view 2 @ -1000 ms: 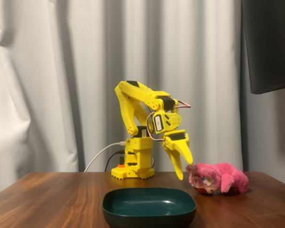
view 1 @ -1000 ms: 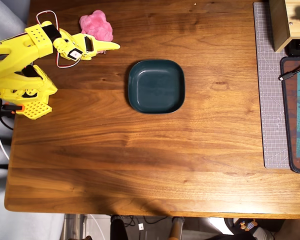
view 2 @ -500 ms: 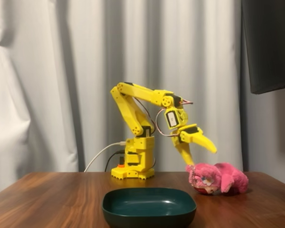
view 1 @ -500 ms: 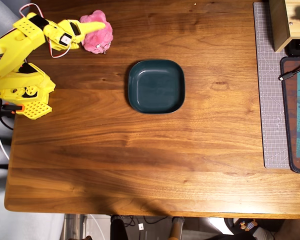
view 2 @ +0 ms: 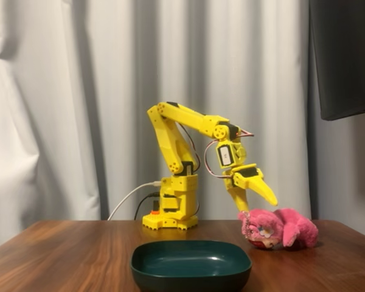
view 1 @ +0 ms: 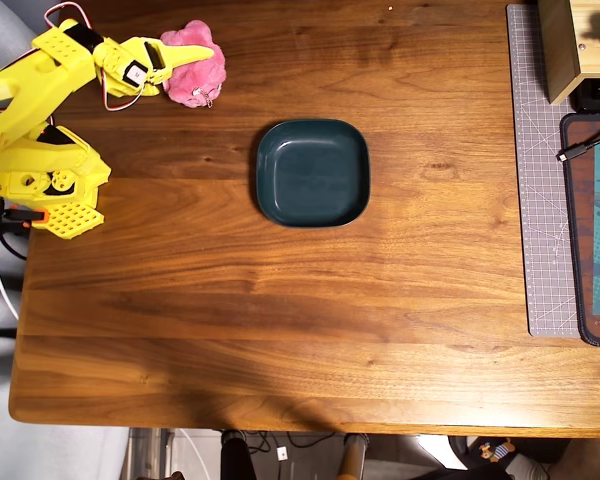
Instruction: Grasp a strawberry bear and put it in the bin.
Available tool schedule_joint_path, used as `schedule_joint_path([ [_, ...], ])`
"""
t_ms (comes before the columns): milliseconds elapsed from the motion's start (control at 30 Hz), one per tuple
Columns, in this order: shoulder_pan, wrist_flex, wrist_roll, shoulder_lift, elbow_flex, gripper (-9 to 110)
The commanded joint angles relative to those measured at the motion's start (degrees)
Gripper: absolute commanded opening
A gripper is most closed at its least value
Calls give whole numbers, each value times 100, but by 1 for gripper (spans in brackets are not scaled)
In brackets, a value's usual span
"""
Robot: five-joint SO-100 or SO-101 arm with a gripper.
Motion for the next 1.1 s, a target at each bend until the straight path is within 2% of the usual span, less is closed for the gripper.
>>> schedule_joint_path([
  [0, -18, -26, 114, -53, -396, 39],
  [100, -26, -26, 114, -211, -501, 27],
  [233, -53, 18, 114, -466, -738, 0],
  [800, -694, -290, 123, -554, -668, 0],
  [1067, -703, -413, 53, -457, -1450, 0],
])
